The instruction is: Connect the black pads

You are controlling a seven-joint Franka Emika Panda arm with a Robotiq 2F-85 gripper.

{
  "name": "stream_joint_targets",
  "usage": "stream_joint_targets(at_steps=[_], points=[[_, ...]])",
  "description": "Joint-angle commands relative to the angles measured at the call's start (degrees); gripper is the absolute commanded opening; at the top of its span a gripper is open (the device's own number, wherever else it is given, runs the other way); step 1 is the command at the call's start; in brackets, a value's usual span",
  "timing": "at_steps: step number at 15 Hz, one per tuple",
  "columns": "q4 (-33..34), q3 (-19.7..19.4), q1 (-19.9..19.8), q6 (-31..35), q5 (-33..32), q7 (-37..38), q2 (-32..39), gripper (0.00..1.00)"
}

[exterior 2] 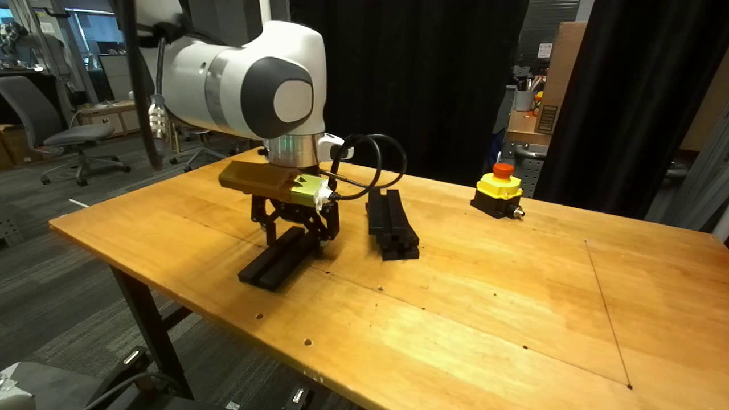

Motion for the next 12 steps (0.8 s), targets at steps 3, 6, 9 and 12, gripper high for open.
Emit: stream_joint_targets(at_steps=[3, 6, 9, 12], points=[[2.6, -0.8, -0.2, -2.5, -4.0, 3.9, 0.9, 0.66], [3.3, -1.1, -0.3, -3.3, -4.4, 4.5, 0.6, 0.49], [3.4, -1.4, -0.4, -4.0, -4.8, 5.1, -0.1, 0.45], [3.1, -1.9, -0.4, -5.4, -6.2, 6.0, -2.1, 0.45]])
